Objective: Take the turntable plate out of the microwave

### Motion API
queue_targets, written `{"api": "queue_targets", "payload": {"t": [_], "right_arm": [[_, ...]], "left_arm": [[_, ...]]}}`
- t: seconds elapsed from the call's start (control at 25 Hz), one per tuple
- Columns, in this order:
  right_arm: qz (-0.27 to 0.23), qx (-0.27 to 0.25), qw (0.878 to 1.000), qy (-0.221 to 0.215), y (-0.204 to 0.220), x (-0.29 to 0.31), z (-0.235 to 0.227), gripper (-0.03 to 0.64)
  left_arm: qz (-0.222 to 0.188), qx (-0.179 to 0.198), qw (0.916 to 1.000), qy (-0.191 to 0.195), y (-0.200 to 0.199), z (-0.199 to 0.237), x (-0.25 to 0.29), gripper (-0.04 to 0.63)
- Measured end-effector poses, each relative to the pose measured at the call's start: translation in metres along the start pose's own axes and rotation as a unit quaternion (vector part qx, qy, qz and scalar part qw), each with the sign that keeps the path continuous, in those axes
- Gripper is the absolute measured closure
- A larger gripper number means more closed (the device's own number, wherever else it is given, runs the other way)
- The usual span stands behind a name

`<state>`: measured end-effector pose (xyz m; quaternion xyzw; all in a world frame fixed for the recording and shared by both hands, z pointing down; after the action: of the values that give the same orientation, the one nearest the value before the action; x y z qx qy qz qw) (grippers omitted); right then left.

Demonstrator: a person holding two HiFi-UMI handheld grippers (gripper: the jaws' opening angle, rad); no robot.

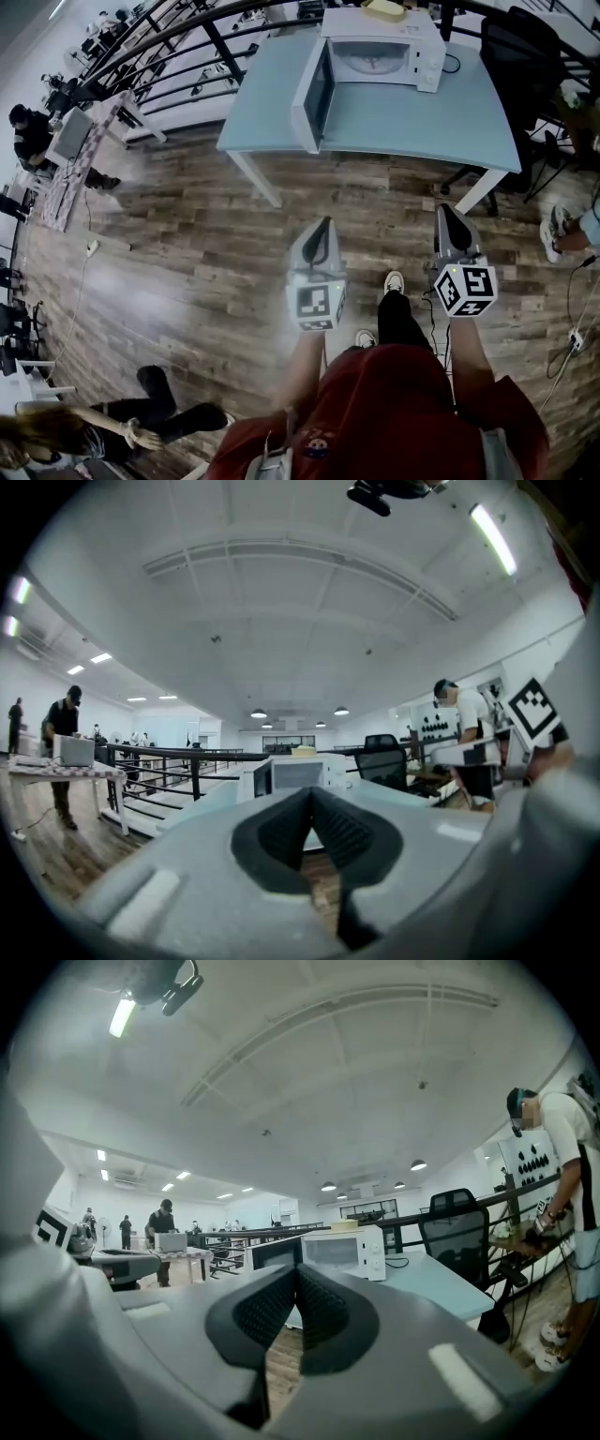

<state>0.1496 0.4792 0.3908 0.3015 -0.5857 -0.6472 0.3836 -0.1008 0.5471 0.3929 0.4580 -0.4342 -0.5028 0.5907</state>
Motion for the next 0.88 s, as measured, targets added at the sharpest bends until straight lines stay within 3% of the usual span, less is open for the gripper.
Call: {"api": "queue_targets", "payload": {"t": [0.32,0.88], "right_arm": [[0.004,-0.006,1.000,0.008,0.008,0.054,-0.045,0.615],[0.013,0.013,1.000,0.021,0.015,0.158,-0.169,0.615]], "left_arm": [[-0.001,0.009,1.0000,0.003,-0.006,-0.001,0.074,0.594],[0.007,0.019,0.9998,0.006,-0.024,-0.028,0.238,0.594]]}}
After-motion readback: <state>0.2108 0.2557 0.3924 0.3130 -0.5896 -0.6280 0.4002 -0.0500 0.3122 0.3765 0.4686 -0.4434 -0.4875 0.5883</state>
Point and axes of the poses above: the fingertips, and each gripper's own axes: x forward along the fingers, z to its left, y out of its underside, the point moved 7 cm from there along -x, backward along the fingers, and after that the axes turned 15 degrees about -x, right-handed, at the moved point
